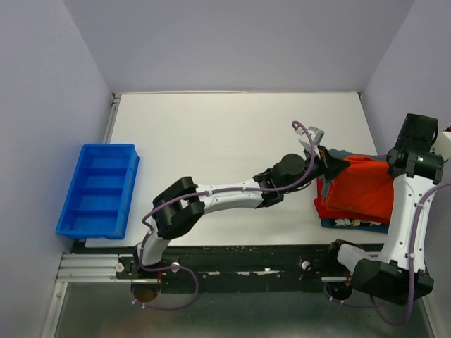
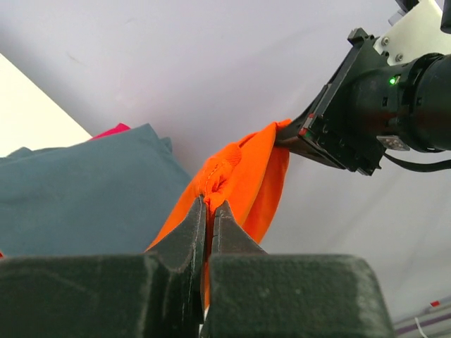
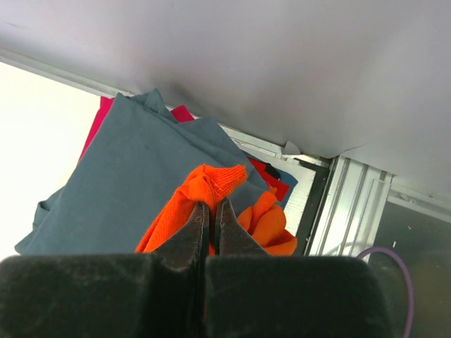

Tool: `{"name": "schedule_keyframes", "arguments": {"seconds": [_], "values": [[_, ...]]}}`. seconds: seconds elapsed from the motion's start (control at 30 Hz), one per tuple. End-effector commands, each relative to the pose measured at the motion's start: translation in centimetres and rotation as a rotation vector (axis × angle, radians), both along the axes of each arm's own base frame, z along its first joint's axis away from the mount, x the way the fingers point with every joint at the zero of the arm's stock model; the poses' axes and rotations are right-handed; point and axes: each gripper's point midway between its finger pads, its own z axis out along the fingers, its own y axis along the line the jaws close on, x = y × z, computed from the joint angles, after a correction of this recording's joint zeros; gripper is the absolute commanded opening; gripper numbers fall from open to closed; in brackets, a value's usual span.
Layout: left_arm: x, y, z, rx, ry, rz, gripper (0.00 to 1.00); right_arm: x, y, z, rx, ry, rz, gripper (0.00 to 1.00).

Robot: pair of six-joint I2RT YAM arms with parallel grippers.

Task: Fold and stack the t-shirts
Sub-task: Put the neatly folded tshirt into the corner of the board with both arms

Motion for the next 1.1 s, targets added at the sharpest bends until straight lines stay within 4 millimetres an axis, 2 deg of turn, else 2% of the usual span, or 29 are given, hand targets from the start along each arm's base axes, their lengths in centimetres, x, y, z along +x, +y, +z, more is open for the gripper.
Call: {"name": "schedule_keyframes", "arguments": {"seconds": [0.0,0.1,0.27,0.4,0.57,0.77,0.8,0.87,0.9,0.97,1.07], "values": [[1.9,-0.6,0.7,-0.031,0.006,0.001,0.00,1.3,-1.5,0.1,-0.011,-0.055,-0.045,0.01],[2.4,-1.4,0.1,-0.054,0.046,-0.027,0.00,2.3,-1.9,0.1,-0.007,-0.059,-0.032,0.01],[3.8,-2.0,-0.9,-0.044,0.053,-0.010,0.00,4.0,-2.5,-1.3,0.018,-0.031,-0.027,0.01],[5.4,-3.1,-2.4,-0.038,0.074,-0.010,0.00,6.0,-2.9,-2.5,0.032,-0.042,0.007,0.02],[8.8,-3.7,-4.3,-0.053,0.115,0.023,0.00,8.6,-3.9,-4.5,0.054,-0.013,0.016,0.03],[12.8,-4.2,-8.5,-0.055,0.199,0.046,0.02,12.2,-4.2,-7.9,0.129,0.015,0.055,0.06],[13.0,-4.3,-8.9,-0.055,0.204,0.044,0.11,12.6,-4.3,-8.5,0.138,0.022,0.052,0.11],[13.5,-4.8,-9.4,-0.039,0.195,0.021,0.53,12.9,-4.4,-9.0,0.151,0.025,0.040,0.52],[13.9,-4.9,-9.6,-0.022,0.203,0.018,0.64,13.1,-4.4,-8.9,0.150,0.020,0.038,0.68],[14.4,-4.4,-9.3,-0.019,0.198,0.022,0.77,12.8,-4.5,-8.5,0.142,0.018,0.029,0.72],[15.2,-3.2,-8.2,0.002,0.156,0.058,0.79,11.5,-4.4,-6.7,0.115,-0.010,0.003,0.70]]}}
